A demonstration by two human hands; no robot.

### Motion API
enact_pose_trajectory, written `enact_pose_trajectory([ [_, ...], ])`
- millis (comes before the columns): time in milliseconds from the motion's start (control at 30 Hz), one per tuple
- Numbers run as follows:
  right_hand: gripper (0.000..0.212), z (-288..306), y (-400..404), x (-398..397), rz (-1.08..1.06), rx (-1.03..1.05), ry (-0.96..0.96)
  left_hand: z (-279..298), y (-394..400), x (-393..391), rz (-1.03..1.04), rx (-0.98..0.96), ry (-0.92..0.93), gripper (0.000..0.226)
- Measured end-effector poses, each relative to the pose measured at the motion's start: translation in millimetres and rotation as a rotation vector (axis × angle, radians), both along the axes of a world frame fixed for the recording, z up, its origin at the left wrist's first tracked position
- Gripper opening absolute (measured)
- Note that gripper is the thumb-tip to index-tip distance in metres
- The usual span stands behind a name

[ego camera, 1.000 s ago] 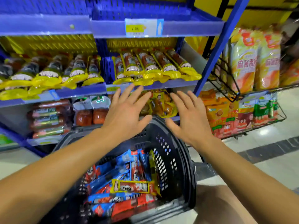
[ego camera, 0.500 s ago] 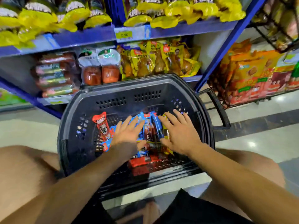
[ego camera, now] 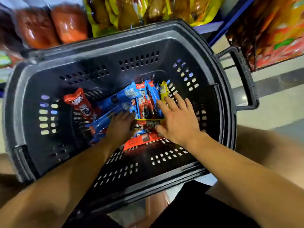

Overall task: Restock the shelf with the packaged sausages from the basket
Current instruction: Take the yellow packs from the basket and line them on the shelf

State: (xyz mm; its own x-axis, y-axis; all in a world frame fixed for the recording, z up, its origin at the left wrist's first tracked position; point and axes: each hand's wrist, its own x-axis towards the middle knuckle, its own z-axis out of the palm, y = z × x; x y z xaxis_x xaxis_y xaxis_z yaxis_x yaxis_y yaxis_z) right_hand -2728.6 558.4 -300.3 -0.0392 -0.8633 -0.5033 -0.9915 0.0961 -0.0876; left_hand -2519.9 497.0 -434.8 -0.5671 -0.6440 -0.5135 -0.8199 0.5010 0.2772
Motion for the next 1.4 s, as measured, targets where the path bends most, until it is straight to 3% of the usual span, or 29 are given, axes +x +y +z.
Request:
enact_pose_trajectory([
  [167, 0.087, -13, 4, 5, -0.038, 0.039, -0.030, -27, 4, -2, -0.053, -0.005, -0.055, 0.061],
  [300, 0.085, -11, 0, -1, -0.086, 0.024, -0.054, -29, 5, -10, 0.018, -0.029, -0.177, 0.060],
  [400, 0.087, -15, -2, -4, -0.132, 0.028, -0.085, -18, 1, -8, 0.066, -0.036, -0.139, 0.055],
  [533, 0.085, -15, -7, -3, -0.220, -0.089, -0.191, 11, -9, 7, 0.245, -0.024, 0.019, 0.049],
  [667, 0.066, 7, -20, 1, -0.422, -0.259, -0.425, 55, -9, 17, 0.595, 0.240, 0.367, 0.032],
  [733, 0.063, 10, -25, 1, -0.524, -0.252, -0.529, 78, -2, 15, 0.759, 0.361, 0.476, 0.026],
  [833, 0.049, 15, -29, 7, -0.660, -0.145, -0.714, 103, 13, 10, 0.849, 0.474, 0.614, 0.011],
  [967, 0.018, 24, -24, 14, -0.645, -0.048, -0.910, 118, 30, -10, 0.780, 0.465, 0.671, 0.023],
  [1033, 0.016, 26, -18, 12, -0.611, -0.061, -0.964, 119, 35, -20, 0.696, 0.475, 0.664, 0.037],
  [1100, 0.016, 31, -13, 8, -0.673, -0.119, -1.002, 118, 36, -28, 0.617, 0.488, 0.687, 0.028],
  [1233, 0.013, 48, -5, -15, -0.828, -0.352, -0.984, 107, 24, -44, 0.721, 0.534, 0.755, 0.014],
  [1333, 0.014, 65, 6, -33, -0.905, -0.470, -0.947, 81, 12, -55, 0.765, 0.438, 0.669, 0.008],
  [1400, 0.015, 69, 13, -39, -0.928, -0.495, -0.866, 60, 8, -65, 0.709, 0.428, 0.615, 0.022],
])
